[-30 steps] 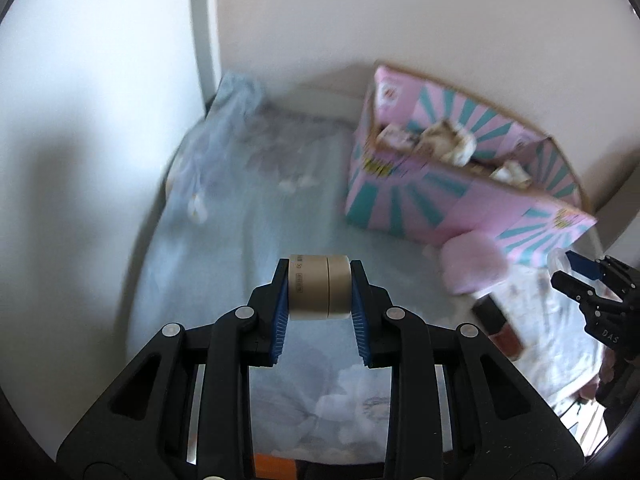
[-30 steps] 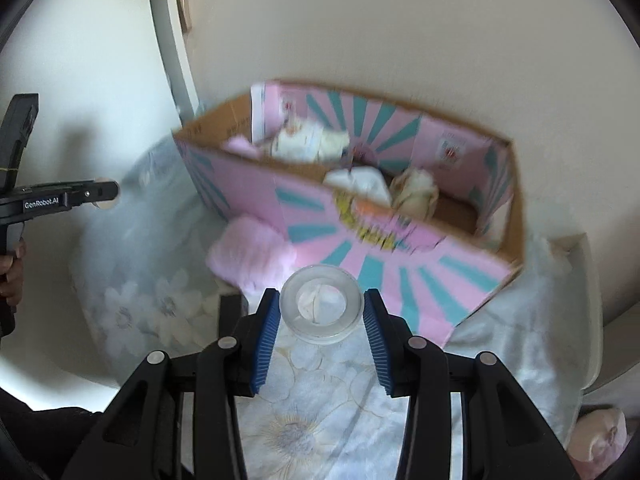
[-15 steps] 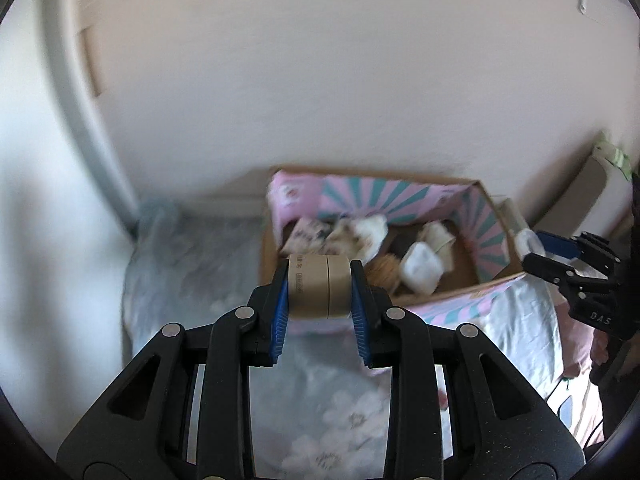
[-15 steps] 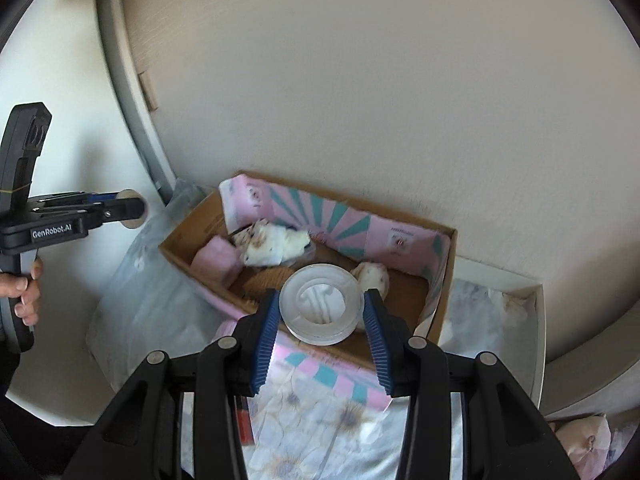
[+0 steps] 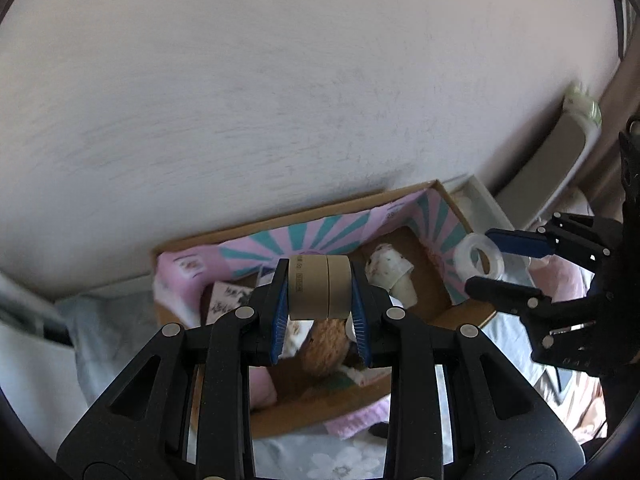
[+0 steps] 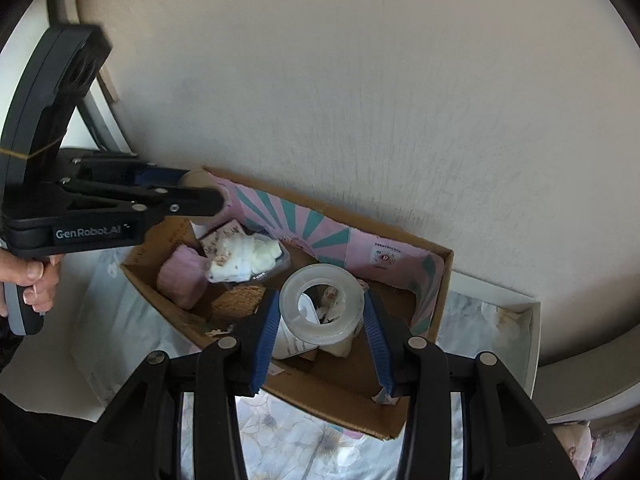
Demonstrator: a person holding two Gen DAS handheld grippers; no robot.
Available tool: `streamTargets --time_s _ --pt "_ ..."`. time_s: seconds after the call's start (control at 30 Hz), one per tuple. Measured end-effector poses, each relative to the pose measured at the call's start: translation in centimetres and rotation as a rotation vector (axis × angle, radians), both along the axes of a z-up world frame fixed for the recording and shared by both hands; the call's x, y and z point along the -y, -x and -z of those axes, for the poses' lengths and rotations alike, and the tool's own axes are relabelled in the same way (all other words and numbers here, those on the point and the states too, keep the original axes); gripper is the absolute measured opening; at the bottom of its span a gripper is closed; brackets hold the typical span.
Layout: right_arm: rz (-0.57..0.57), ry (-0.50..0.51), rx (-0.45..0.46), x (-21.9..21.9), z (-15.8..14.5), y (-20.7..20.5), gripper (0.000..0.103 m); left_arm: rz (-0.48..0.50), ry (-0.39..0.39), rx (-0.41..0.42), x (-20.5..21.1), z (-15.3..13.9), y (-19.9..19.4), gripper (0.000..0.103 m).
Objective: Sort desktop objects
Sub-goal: 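Carry the beige jar and tape roll over the cardboard box with both grippers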
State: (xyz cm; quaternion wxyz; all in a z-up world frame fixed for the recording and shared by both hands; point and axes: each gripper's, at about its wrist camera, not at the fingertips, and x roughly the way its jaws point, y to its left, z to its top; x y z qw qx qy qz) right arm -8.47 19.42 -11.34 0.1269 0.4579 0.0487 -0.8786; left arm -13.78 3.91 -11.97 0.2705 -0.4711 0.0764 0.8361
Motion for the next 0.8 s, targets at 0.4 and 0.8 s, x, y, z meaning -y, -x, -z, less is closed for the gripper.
streamTargets --time_s 0.4,0.8 --pt "0.008 -0.016 0.093 0.4 3.2 1.9 0.039 0.06 0.049 0.094 -1.6 3.8 3.7 0.025" --pt "0.047 0.008 0.177 -0.1 4.7 3.3 0.078 0.019 0.117 0.151 -0.9 5.0 5.1 0.047"
